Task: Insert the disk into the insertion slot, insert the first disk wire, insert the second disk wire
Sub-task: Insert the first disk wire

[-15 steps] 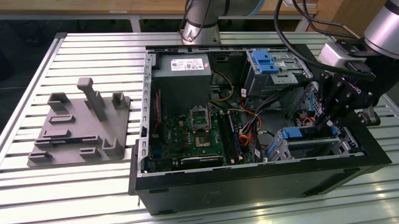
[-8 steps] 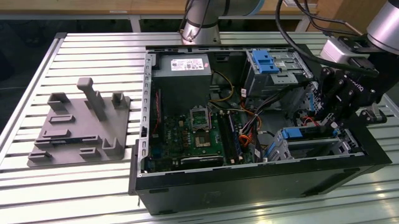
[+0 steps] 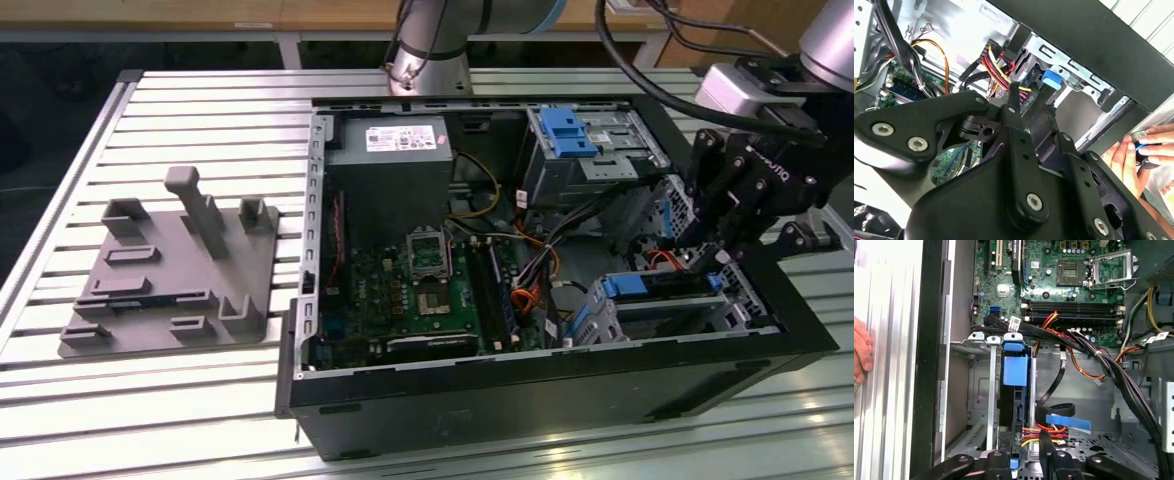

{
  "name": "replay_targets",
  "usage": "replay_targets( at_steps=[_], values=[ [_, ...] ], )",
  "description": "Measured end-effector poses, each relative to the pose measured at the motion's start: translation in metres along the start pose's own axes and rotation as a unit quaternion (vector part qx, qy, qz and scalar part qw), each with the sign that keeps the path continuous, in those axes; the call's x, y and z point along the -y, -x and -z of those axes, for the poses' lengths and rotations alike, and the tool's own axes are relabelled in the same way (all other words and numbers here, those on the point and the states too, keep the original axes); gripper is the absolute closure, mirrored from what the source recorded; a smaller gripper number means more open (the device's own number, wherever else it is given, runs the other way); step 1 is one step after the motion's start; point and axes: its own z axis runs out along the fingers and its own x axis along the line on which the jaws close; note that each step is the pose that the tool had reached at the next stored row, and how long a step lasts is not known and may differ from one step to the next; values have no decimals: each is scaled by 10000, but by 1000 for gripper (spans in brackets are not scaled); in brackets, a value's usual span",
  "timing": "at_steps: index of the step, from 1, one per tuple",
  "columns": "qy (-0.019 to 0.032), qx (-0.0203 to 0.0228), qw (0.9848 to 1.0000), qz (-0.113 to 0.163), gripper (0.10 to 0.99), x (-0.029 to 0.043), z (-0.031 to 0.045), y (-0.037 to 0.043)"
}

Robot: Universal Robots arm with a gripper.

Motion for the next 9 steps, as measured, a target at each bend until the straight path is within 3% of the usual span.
replay_targets(
  at_steps=[5,9],
  values=[
    [-28,12,10000,-1,725,-5,107,21],
    [-60,12,10000,-2,725,-8,187,86]
  ],
)
